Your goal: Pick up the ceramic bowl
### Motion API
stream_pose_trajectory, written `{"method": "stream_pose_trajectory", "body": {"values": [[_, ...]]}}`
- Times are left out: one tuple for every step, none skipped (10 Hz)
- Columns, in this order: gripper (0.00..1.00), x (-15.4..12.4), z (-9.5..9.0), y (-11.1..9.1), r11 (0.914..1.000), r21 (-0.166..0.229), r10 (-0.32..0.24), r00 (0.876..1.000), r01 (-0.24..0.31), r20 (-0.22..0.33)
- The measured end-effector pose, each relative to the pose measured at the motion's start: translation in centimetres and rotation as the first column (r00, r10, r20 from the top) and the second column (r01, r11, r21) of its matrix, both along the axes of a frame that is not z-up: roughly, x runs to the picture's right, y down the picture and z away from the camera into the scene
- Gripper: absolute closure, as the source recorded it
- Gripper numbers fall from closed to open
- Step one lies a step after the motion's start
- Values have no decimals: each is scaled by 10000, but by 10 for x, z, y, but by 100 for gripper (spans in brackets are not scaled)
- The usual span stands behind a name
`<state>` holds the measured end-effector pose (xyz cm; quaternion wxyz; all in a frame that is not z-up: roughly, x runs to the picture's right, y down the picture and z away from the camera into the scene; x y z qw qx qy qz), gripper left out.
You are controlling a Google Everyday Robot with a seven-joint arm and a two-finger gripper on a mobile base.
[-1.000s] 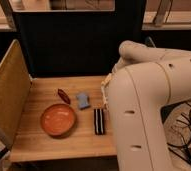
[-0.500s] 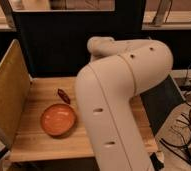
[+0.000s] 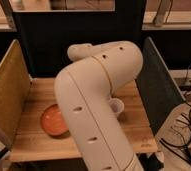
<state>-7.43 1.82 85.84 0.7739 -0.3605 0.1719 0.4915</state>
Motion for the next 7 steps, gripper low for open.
{"method": "stream_pose_trajectory", "body": {"values": [[38, -2, 0, 0, 10000, -4, -18, 10000, 18, 24], [38, -2, -1, 1, 10000, 9, 41, 10000, -41, 53], [38, -4, -4, 5, 9999, -43, 164, 9997, -163, 202], [38, -8, -10, 13, 9998, -86, 199, 9986, -195, 492], [38, -23, -21, 28, 9999, -96, -36, 9947, 46, 1025], [38, -34, -27, 40, 9995, -107, -287, 9901, 304, 1375], [38, -48, -35, 57, 9979, -194, -579, 9817, 624, 1815]]}}
